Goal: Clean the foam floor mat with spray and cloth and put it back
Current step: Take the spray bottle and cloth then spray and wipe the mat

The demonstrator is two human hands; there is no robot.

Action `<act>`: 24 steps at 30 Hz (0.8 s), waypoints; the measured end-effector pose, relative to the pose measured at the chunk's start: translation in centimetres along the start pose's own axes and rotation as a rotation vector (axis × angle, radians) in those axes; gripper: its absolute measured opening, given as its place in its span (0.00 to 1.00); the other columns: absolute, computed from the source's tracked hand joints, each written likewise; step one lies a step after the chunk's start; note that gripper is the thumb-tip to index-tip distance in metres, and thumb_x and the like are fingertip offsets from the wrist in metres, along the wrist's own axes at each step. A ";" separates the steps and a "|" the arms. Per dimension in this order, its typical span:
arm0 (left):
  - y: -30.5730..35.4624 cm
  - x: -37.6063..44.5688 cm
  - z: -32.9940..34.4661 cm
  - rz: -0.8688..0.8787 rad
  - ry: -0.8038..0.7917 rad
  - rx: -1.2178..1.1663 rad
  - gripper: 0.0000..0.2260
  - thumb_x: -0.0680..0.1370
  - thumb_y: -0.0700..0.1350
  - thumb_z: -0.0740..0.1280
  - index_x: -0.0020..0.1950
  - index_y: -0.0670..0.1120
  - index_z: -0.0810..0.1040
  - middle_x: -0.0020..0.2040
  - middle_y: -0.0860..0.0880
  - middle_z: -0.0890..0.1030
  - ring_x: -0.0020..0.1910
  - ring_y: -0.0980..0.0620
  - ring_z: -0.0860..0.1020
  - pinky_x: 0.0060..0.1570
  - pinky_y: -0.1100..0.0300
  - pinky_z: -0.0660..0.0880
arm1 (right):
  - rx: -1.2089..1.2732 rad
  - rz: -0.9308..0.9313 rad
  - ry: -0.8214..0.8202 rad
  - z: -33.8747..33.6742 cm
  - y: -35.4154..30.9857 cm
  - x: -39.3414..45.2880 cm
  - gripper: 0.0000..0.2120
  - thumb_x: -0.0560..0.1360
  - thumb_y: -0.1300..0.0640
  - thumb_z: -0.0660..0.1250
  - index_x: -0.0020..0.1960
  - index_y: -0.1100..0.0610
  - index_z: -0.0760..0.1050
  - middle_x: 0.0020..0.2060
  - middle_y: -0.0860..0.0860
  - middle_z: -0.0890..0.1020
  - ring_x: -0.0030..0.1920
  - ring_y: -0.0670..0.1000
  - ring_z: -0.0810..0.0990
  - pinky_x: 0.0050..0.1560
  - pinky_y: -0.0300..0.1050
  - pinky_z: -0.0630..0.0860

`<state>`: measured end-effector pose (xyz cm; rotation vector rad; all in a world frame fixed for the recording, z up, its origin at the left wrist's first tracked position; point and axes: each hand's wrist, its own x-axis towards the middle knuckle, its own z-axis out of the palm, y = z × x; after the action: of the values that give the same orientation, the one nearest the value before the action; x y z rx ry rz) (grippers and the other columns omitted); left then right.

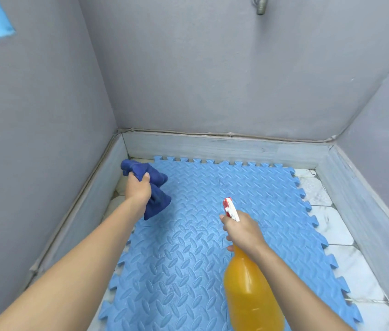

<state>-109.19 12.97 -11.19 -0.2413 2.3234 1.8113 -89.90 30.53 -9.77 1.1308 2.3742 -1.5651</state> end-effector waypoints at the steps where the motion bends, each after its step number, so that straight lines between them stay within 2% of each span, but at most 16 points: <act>1: -0.1 0.0 0.0 -0.002 -0.010 0.028 0.16 0.80 0.45 0.61 0.65 0.41 0.71 0.60 0.39 0.78 0.59 0.38 0.77 0.60 0.42 0.74 | -0.013 0.007 0.012 0.0 0.0 0.1 0.11 0.78 0.50 0.61 0.43 0.56 0.75 0.38 0.54 0.79 0.38 0.54 0.79 0.32 0.45 0.79; 4: 0.0 0.0 -0.2 0.013 0.007 0.042 0.14 0.81 0.43 0.59 0.63 0.39 0.74 0.59 0.38 0.79 0.58 0.37 0.78 0.59 0.45 0.75 | -0.078 0.018 0.033 -0.5 0.1 0.1 0.14 0.78 0.49 0.60 0.37 0.55 0.72 0.31 0.54 0.78 0.33 0.55 0.83 0.38 0.47 0.79; 8: -0.6 -0.5 0.4 0.021 0.109 0.047 0.15 0.81 0.43 0.58 0.65 0.37 0.72 0.61 0.36 0.77 0.61 0.36 0.75 0.61 0.46 0.72 | -0.040 0.022 0.021 -1.6 0.8 0.1 0.13 0.75 0.47 0.64 0.42 0.57 0.71 0.34 0.53 0.78 0.36 0.58 0.83 0.45 0.53 0.82; 10: -1.1 -0.7 0.8 0.005 0.129 0.055 0.16 0.82 0.44 0.57 0.66 0.38 0.71 0.62 0.36 0.76 0.62 0.36 0.74 0.62 0.45 0.72 | -0.015 0.038 0.036 -2.1 1.2 0.2 0.15 0.75 0.46 0.65 0.43 0.59 0.73 0.35 0.54 0.81 0.36 0.58 0.84 0.49 0.57 0.82; 12: -1.7 -0.7 1.1 0.008 0.135 0.075 0.16 0.82 0.44 0.57 0.67 0.38 0.71 0.63 0.36 0.76 0.62 0.36 0.74 0.62 0.46 0.71 | -0.012 0.070 0.072 -2.9 1.9 0.3 0.15 0.75 0.45 0.65 0.40 0.58 0.73 0.31 0.55 0.83 0.32 0.55 0.83 0.49 0.55 0.81; 14: -2.3 -0.6 1.5 0.013 0.128 0.121 0.15 0.82 0.44 0.56 0.66 0.41 0.72 0.61 0.39 0.77 0.60 0.38 0.75 0.61 0.47 0.71 | 0.021 0.107 0.132 -4.0 2.8 0.5 0.15 0.75 0.44 0.65 0.39 0.56 0.72 0.27 0.55 0.83 0.34 0.55 0.85 0.51 0.56 0.80; 16: -2.7 -0.8 2.1 0.046 0.092 0.169 0.13 0.82 0.45 0.55 0.63 0.44 0.73 0.56 0.43 0.77 0.55 0.42 0.75 0.59 0.50 0.70 | 0.157 0.162 0.174 -5.4 3.7 0.4 0.14 0.74 0.46 0.69 0.44 0.57 0.74 0.34 0.56 0.83 0.36 0.59 0.86 0.50 0.59 0.81; 18: -3.2 -1.0 2.9 0.126 0.051 0.214 0.11 0.82 0.44 0.54 0.58 0.43 0.74 0.53 0.43 0.77 0.53 0.43 0.74 0.55 0.52 0.69 | 0.270 0.201 0.201 -6.8 4.3 0.2 0.15 0.74 0.47 0.71 0.47 0.59 0.75 0.39 0.57 0.83 0.34 0.60 0.85 0.48 0.58 0.82; 20: -3.6 -1.2 3.9 0.189 0.025 0.261 0.10 0.82 0.44 0.54 0.53 0.41 0.73 0.51 0.41 0.78 0.51 0.41 0.75 0.51 0.52 0.69 | 0.269 0.216 0.200 -7.5 5.0 0.3 0.18 0.74 0.44 0.69 0.44 0.60 0.75 0.32 0.57 0.83 0.34 0.59 0.85 0.49 0.57 0.81; 22: -3.7 -1.6 5.1 0.235 -0.009 0.317 0.09 0.82 0.43 0.55 0.47 0.42 0.71 0.46 0.42 0.77 0.46 0.43 0.73 0.45 0.55 0.67 | 0.196 0.232 0.210 -7.8 5.6 0.3 0.22 0.74 0.39 0.66 0.40 0.59 0.73 0.24 0.54 0.80 0.36 0.57 0.86 0.55 0.59 0.79; 24: -3.6 -2.2 6.3 0.284 -0.049 0.357 0.09 0.82 0.41 0.55 0.43 0.45 0.69 0.41 0.44 0.75 0.41 0.44 0.71 0.39 0.55 0.64 | 0.194 0.229 0.221 -8.1 6.0 0.1 0.22 0.73 0.38 0.66 0.40 0.58 0.74 0.27 0.54 0.81 0.36 0.58 0.86 0.56 0.62 0.78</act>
<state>-105.95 18.21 -15.53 0.1908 2.6984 1.4438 -83.76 38.54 -10.55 1.6296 2.1514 -1.6955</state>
